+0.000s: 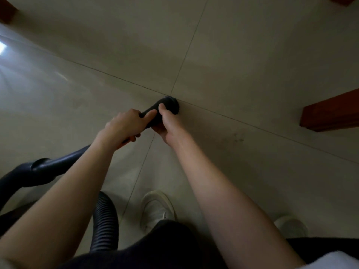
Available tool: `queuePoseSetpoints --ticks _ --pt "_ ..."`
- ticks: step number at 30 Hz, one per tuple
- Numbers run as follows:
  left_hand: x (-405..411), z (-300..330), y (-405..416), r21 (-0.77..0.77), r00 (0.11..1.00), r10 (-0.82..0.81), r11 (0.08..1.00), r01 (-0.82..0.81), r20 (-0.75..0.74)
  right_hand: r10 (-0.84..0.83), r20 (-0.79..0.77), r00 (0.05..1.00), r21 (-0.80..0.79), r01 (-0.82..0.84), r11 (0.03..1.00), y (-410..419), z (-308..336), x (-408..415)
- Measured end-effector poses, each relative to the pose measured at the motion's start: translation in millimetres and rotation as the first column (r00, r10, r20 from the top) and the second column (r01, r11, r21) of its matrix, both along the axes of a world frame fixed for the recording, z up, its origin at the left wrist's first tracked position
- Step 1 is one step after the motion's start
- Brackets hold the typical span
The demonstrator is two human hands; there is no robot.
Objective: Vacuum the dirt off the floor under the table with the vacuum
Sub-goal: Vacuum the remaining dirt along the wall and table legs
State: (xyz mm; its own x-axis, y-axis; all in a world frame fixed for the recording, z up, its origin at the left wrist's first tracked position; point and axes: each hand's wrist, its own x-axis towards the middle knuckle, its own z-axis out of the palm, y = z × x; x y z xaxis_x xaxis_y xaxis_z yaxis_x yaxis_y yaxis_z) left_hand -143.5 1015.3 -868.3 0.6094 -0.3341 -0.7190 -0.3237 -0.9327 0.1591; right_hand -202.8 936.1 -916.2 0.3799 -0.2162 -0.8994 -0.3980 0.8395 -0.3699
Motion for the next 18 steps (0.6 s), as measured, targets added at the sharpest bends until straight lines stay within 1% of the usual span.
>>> queuePoseSetpoints --ticks 4,9,14,18 --pt "-33 -1 10 -0.033 0.996 -0.08 0.996 0.079 -0.045 -0.096 -0.025 0.995 0.052 0.097 0.994 12 -3 -44" --pt "-63 1 13 -0.035 0.981 -0.158 0.987 0.155 -0.114 -0.243 -0.011 0.97 0.129 0.242 0.962 19 0 -88" --pt "-85 7 1 -0.057 0.956 -0.22 0.975 0.213 -0.192 -0.305 -0.005 0.952 0.149 0.303 0.941 13 3 -115" --pt "-97 11 -10 -0.081 0.931 -0.232 0.973 0.218 -0.282 -0.362 -0.019 0.932 0.154 0.36 0.92 7 3 -134"
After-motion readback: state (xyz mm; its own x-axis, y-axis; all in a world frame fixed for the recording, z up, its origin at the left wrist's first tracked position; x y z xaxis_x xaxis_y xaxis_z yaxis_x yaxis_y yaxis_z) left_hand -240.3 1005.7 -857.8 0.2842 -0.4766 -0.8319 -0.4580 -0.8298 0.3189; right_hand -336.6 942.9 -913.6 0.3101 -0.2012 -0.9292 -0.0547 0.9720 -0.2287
